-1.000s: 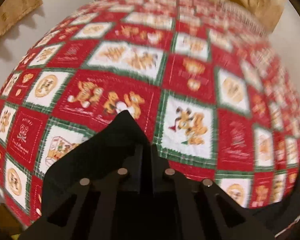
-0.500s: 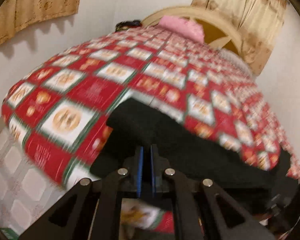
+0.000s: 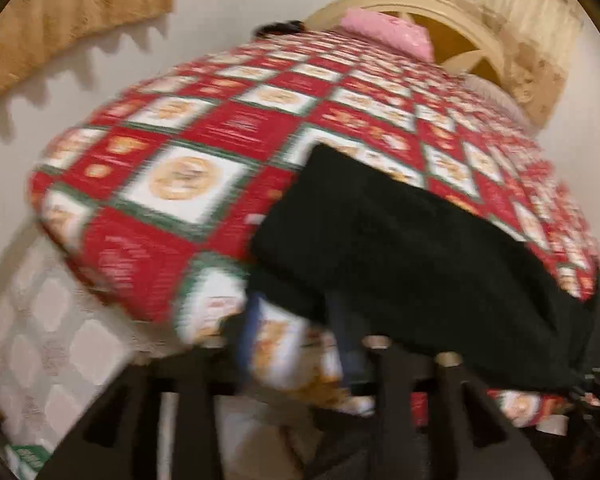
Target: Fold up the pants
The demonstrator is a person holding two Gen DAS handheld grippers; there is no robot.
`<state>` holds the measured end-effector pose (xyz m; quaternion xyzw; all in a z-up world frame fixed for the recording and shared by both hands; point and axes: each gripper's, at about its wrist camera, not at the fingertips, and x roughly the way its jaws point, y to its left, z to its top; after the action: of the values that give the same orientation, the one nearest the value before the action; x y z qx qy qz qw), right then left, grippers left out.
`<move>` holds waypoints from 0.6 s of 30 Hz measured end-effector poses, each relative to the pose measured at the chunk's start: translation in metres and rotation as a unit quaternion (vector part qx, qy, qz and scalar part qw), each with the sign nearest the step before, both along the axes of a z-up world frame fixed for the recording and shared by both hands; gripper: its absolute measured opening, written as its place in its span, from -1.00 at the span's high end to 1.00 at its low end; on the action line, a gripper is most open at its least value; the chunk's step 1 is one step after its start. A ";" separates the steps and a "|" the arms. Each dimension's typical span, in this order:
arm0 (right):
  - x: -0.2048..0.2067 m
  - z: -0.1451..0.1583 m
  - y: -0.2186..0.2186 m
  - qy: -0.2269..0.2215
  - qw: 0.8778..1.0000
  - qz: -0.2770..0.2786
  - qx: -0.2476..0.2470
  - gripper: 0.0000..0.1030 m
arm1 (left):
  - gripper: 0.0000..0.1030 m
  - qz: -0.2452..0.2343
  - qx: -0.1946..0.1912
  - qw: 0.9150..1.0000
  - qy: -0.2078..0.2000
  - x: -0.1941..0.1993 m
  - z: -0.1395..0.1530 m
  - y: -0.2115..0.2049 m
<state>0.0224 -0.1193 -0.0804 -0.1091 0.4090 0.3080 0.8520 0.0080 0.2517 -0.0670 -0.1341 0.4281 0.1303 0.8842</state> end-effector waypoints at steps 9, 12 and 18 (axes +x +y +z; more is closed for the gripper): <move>0.027 0.052 -0.025 0.000 0.992 -0.029 0.126 -0.12 | 0.06 -0.004 0.055 0.996 -0.077 0.010 0.039 -0.004; 0.057 0.065 -0.011 0.000 0.982 -0.023 0.185 -0.12 | 0.06 -0.020 0.055 0.995 -0.078 0.027 0.029 -0.018; 0.120 0.040 0.050 0.057 0.981 -0.004 0.184 -0.13 | 0.06 -0.028 0.056 0.997 -0.044 0.041 -0.009 -0.042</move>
<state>0.1424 -0.0694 -0.0404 0.0688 0.3942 0.3803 0.8338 0.0491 0.2100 -0.0762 -0.0780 0.3848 0.1229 0.9114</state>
